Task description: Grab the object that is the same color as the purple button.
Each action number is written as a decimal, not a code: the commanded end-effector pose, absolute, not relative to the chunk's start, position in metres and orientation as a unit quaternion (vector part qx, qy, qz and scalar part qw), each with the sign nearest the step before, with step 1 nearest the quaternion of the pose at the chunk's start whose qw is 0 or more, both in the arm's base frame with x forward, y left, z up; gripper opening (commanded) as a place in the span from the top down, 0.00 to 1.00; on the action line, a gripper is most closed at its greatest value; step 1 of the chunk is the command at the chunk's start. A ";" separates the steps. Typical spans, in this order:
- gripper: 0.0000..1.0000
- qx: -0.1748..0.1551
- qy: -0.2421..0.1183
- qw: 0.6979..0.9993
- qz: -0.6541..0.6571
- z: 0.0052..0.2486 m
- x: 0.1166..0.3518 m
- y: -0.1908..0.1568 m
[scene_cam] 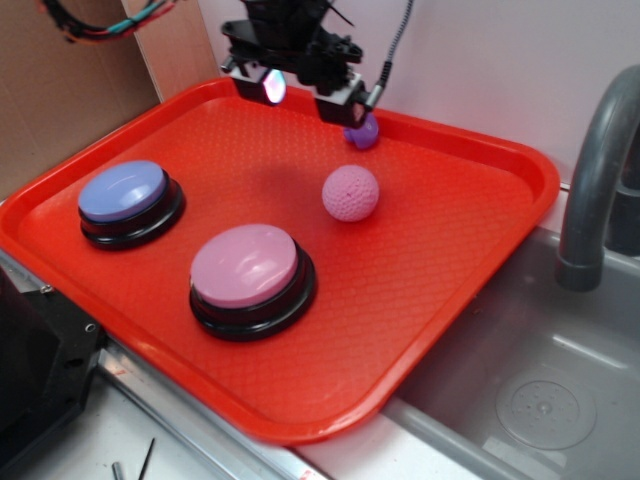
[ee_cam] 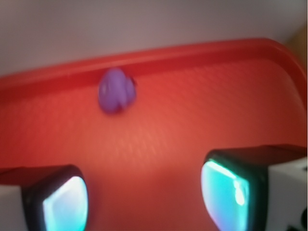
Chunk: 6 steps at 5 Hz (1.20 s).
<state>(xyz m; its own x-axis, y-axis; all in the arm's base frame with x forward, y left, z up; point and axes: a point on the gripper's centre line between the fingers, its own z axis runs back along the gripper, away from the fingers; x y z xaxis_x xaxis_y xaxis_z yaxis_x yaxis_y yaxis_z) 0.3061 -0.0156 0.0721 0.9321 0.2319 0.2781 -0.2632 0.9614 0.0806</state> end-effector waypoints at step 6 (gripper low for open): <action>1.00 0.072 -0.075 0.983 0.154 0.055 0.345 0.007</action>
